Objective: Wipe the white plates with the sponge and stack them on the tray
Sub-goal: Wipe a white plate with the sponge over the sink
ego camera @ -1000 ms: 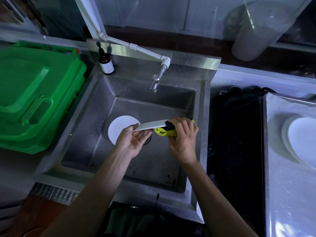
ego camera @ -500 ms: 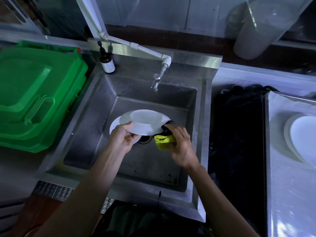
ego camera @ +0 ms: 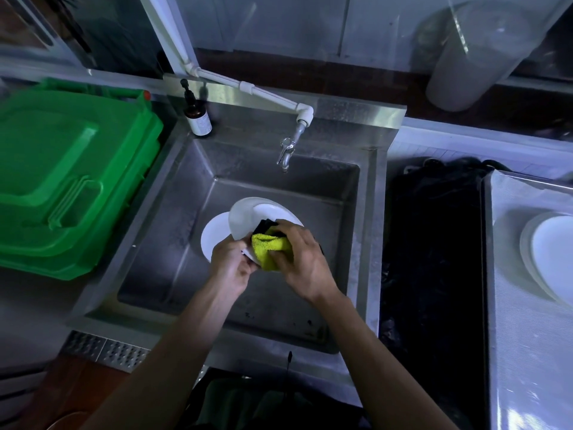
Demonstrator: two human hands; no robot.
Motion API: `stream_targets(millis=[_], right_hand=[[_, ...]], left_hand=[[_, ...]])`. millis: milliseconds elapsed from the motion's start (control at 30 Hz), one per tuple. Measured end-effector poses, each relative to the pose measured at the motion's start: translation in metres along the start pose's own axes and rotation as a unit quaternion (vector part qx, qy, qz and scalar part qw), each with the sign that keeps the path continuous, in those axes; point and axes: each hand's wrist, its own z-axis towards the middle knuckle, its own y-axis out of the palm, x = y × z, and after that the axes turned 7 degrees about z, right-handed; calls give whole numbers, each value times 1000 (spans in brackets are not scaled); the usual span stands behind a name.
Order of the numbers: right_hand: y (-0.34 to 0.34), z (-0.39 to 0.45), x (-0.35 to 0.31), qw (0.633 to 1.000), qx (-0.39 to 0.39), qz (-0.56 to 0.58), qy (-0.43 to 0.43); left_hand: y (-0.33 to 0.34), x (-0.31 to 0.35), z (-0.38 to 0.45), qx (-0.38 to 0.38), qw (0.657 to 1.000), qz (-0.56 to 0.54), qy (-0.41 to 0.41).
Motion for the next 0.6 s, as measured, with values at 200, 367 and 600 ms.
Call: stream_targets(millis=[200, 367, 600], right_hand=[[9, -8, -1, 998, 11, -52, 31], [17, -16, -4, 997, 26, -72, 11], [16, -18, -4, 995, 63, -67, 41]], left_hand=[[1, 0, 0, 0, 1000, -22, 9], [4, 6, -1, -24, 999, -37, 11], [6, 5, -4, -33, 999, -16, 17]])
